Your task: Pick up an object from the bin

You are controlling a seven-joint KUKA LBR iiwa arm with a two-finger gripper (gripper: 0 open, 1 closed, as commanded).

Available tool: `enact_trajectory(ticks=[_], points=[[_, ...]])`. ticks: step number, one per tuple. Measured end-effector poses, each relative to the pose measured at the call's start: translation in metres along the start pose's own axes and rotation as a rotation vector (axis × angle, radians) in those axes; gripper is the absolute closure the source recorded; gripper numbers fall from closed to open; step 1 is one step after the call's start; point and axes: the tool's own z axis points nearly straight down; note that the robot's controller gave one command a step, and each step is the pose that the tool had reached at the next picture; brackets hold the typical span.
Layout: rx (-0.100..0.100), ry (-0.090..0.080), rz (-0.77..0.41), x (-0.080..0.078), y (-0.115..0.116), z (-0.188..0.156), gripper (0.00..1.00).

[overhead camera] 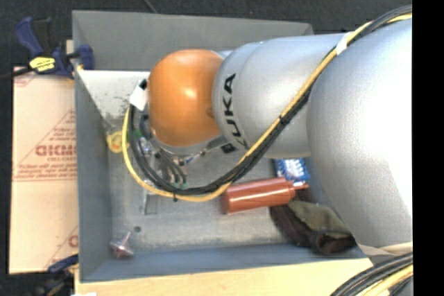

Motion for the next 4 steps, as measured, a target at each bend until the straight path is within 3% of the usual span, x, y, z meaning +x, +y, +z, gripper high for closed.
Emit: enact_trajectory(ticks=[1,2,3,4], points=[[-0.002,-0.007,0.006,-0.002,-0.001,-0.005,1.00],[-0.002,-0.007,0.007,-0.002,-0.001,-0.005,1.00],[-0.005,-0.010,-0.002,-0.074,-0.050,0.091,0.00],[-0.006,-0.014,-0.004,-0.074,-0.048,0.088,0.00]])
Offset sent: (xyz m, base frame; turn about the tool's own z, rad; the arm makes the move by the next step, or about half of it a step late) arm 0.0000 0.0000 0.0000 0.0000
